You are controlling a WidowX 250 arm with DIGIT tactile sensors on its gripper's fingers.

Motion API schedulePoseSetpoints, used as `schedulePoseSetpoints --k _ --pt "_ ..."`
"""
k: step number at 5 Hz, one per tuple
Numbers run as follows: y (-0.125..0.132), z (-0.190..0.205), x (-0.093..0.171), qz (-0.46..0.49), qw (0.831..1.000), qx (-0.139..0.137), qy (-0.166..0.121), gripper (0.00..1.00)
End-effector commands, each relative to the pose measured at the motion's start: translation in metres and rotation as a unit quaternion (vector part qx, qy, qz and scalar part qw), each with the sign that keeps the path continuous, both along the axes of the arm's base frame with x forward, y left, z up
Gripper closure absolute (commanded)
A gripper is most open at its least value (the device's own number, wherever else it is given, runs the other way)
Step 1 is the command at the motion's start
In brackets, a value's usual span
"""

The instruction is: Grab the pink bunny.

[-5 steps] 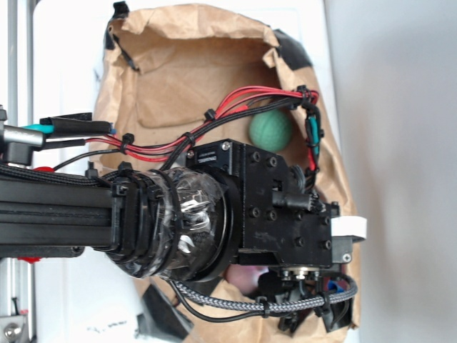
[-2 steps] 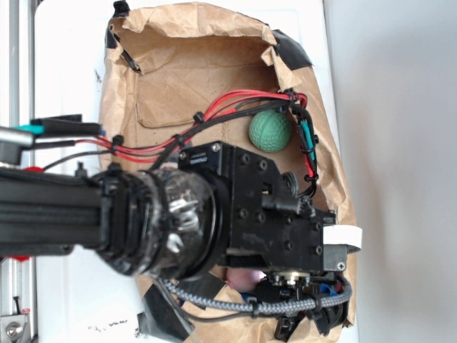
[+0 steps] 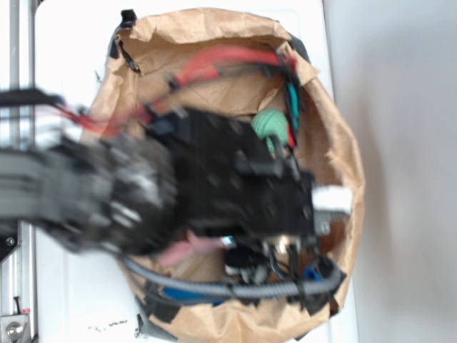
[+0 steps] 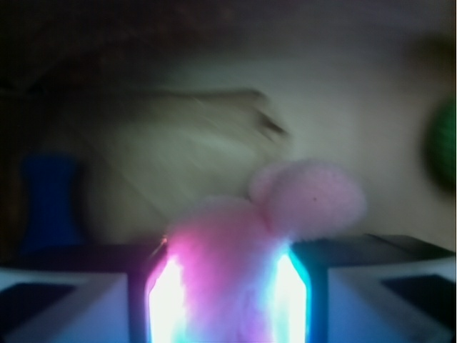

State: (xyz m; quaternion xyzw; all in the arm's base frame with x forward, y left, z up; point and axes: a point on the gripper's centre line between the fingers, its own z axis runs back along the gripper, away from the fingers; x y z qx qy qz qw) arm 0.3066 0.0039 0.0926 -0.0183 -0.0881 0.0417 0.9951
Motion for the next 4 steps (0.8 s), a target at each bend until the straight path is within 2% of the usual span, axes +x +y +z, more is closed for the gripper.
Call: schedulePoseSetpoints --k 1,2,3,4 --pt "0.065 0.060 -0.028 0.013 1.000 -0.016 -0.023 1.00" --pt "0.075 0.085 -0.028 0.012 1.000 -0.009 0.001 1.00" --pt "0.064 0.103 -0.011 0.027 1.000 0.011 0.009 1.00" --pt "0.037 0.114 -0.006 0.039 0.997 0.061 0.002 1.00"
